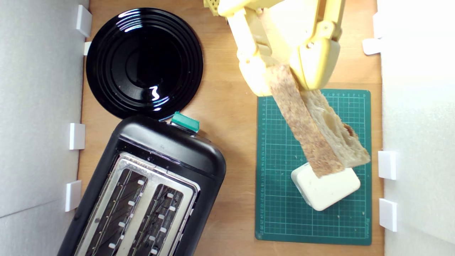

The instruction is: Pick bread and place in toaster

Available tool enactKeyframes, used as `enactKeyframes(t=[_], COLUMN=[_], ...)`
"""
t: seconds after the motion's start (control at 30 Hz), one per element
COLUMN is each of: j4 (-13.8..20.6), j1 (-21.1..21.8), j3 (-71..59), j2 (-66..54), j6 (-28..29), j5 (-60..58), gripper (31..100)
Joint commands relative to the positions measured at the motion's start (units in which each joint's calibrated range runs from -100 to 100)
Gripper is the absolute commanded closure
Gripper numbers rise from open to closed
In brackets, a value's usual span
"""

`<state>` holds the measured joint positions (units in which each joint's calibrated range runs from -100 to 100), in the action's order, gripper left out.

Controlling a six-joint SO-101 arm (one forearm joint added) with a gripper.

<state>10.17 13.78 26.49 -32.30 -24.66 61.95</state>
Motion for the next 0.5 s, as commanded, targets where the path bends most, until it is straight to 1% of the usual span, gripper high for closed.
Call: enactKeyframes(t=[0.0,0.17,0.47], j4=[0.6,0.6,0.7], j1=[-4.8,-9.9,-14.3], j3=[6.9,6.9,6.9], j2=[0.8,0.8,1.5], j6=[-3.8,-9.8,-18.6], j5=[2.4,2.6,2.6], gripper=[71.7,71.7,71.7])
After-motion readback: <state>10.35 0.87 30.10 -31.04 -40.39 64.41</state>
